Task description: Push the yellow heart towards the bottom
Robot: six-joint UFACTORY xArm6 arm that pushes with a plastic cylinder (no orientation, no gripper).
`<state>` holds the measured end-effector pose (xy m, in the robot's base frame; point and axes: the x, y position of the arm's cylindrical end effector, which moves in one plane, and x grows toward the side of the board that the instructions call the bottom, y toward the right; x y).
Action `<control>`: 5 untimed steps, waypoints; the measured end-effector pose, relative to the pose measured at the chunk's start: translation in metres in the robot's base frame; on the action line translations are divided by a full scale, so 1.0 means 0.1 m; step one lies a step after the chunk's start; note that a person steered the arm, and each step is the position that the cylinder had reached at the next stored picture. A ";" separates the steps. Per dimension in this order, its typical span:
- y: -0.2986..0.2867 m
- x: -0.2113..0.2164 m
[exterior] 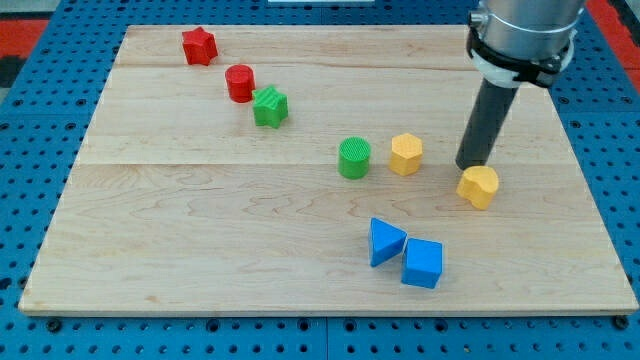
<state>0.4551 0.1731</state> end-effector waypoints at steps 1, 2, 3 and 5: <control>0.05 0.28; 0.16 0.54; 0.16 0.55; 0.31 0.89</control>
